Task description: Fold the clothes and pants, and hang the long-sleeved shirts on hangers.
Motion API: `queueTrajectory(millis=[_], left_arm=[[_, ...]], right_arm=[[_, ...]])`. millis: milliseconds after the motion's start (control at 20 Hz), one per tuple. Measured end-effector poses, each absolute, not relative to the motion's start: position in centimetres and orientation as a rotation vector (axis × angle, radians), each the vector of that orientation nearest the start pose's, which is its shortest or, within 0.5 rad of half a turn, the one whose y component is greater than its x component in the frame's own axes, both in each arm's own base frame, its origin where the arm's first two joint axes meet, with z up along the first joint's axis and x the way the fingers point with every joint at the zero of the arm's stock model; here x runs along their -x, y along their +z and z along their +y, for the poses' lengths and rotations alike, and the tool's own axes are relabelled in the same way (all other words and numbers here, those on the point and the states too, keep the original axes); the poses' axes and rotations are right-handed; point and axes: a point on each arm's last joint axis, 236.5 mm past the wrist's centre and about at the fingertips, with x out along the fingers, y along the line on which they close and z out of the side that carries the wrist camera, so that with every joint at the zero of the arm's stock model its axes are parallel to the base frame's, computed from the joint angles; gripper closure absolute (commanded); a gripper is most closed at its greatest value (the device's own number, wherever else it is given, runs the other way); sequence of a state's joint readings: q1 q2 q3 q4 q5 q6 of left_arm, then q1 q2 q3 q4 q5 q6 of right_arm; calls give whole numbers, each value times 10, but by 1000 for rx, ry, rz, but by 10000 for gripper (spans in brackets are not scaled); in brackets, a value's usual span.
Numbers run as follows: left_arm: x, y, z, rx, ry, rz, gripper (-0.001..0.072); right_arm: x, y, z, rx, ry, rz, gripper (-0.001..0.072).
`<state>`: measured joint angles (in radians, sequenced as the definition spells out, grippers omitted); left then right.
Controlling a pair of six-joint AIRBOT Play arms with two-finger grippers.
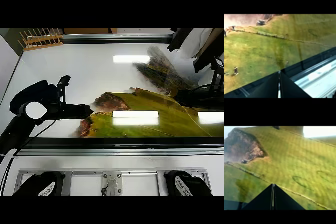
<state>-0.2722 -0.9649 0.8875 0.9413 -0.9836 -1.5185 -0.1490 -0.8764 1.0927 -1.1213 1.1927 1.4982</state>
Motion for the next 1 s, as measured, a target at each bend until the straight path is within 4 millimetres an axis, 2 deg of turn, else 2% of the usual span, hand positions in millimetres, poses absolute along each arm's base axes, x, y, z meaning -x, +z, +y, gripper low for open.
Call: queueTrajectory(millis=[450,700,800,850,1000], left_arm=[[-306,71,-205,408,-554,1092,699],[-320,76,-197,401,-522,1041,699],[-337,82,-174,360,-460,994,699],[-348,87,-156,337,-415,962,699],[-389,115,-75,280,-220,828,688]], right_arm=[[-340,144,46,-359,200,922,705],[-340,144,46,-359,200,922,705],[-340,144,46,-359,200,923,706],[-340,144,46,-359,200,922,705],[-340,144,46,-359,200,922,705]])
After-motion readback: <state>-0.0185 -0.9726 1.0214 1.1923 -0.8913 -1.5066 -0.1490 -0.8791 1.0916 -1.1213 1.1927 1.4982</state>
